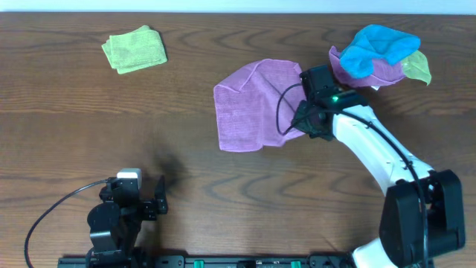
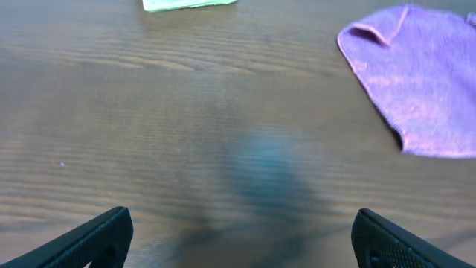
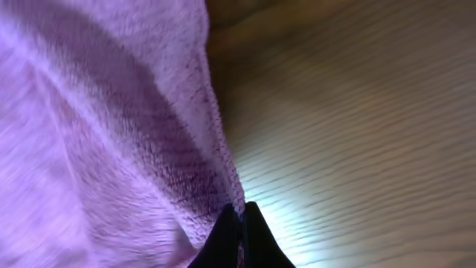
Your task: Fold the cloth
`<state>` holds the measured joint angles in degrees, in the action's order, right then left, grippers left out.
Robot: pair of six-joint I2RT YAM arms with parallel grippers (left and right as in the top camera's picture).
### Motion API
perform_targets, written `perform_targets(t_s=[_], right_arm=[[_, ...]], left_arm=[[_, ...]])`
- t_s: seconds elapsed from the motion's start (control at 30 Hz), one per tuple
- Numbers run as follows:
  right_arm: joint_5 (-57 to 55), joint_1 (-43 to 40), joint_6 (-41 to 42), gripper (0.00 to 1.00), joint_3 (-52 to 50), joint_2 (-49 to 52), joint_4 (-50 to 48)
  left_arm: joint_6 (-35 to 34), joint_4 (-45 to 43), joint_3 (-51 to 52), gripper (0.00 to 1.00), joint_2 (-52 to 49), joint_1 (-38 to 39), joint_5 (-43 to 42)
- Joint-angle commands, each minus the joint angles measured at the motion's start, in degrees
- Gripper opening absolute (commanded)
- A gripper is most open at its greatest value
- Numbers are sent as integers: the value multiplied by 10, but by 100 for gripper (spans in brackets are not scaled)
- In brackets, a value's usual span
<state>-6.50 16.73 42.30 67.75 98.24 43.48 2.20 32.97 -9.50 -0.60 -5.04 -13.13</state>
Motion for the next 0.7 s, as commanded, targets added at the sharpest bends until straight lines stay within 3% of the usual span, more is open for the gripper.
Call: perform_targets(t_s=[0.0, 0.13, 0.27, 0.47, 0.67], right_arm=[[-57, -21, -9, 1, -1, -10, 2], [-62, -45, -13, 1, -1, -10, 4], [-55, -58, -28, 1, -1, -10, 16], [-53, -58, -28, 1, -1, -10, 26], [-47, -58, -27, 1, -1, -10, 24]], left_arm=[[-88, -5, 4, 95, 3, 2, -43], [-147, -7, 4, 95, 3, 2, -128], [-174, -9, 4, 95, 3, 2, -138], [-374, -36, 4, 95, 3, 2, -186], [-509, -115, -2, 96, -31, 2, -256]])
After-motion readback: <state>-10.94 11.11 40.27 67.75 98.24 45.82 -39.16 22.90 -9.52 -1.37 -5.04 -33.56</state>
